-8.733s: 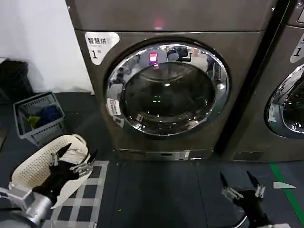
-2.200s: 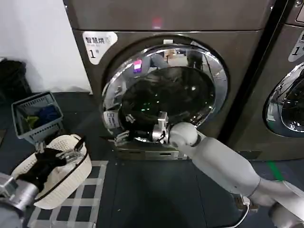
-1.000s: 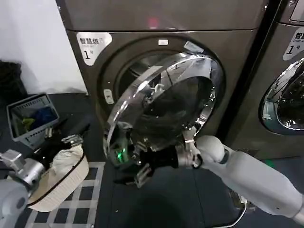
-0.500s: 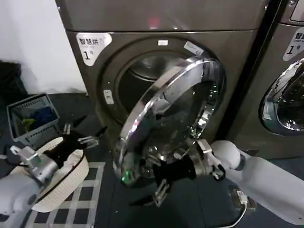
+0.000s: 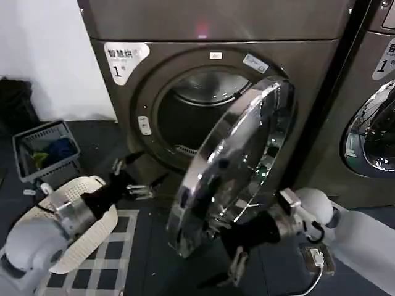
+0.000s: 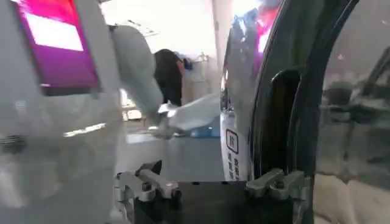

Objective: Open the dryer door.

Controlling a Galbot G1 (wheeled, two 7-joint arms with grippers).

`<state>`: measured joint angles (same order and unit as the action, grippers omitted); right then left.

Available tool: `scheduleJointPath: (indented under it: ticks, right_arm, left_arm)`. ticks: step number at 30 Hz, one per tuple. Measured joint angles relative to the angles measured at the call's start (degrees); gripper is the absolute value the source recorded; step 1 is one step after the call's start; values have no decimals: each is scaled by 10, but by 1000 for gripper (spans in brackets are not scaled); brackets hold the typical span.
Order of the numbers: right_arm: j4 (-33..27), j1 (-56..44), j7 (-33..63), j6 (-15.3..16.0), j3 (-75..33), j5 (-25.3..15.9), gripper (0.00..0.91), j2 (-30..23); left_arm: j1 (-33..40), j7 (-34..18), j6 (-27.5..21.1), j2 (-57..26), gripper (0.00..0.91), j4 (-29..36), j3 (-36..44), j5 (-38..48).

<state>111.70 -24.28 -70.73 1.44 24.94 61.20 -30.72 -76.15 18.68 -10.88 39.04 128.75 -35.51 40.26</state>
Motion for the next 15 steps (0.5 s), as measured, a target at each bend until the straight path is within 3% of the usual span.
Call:
scheduleJointPath:
  ticks: [11, 15]
  right_arm:
    - [16, -55, -36, -16, -61, -17, 907, 39]
    - [11, -89, -15, -37, -101, -38, 907, 54]
  left_arm:
    - [38, 62, 46, -38, 907, 6, 46, -25]
    - [55, 86, 65, -51, 907, 6, 70, -39]
